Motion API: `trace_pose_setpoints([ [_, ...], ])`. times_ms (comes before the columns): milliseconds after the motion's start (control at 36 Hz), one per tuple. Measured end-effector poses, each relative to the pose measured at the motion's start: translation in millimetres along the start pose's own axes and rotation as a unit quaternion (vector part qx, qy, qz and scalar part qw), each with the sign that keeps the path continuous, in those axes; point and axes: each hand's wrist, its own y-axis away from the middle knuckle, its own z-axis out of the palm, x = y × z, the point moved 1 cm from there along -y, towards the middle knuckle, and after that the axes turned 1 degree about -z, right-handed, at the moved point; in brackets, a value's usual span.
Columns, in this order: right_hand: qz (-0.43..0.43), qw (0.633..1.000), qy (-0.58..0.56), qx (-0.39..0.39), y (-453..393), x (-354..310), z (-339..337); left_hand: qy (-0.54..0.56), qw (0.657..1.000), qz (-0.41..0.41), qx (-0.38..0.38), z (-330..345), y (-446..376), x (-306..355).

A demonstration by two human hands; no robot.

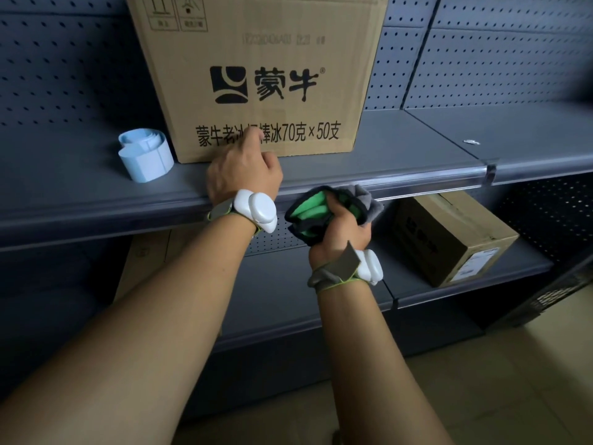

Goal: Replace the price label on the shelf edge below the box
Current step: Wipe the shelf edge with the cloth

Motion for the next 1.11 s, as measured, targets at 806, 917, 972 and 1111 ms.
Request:
trace_pose_setpoints([
  [806, 0.042, 0.999, -0.026, 0.002, -5, 3, -14, 0.010, 1.000, 0.004, -0.001, 1, 0, -1],
  [917, 0.098, 0.995, 0.007, 0.007, -4, -1, -17, 0.012, 1.000, 0.007, 0.001, 1, 0, 0],
  [972, 0.110, 0.994, 0.021, 0.005, -3, -7, -18, 0.012, 1.000, 0.009, 0.005, 1, -1, -1],
  [1111, 0.123, 0.991, 0.051, 0.029, -16, -26, -6, 0.006, 1.000, 0.016, 0.011, 1, 0, 0],
])
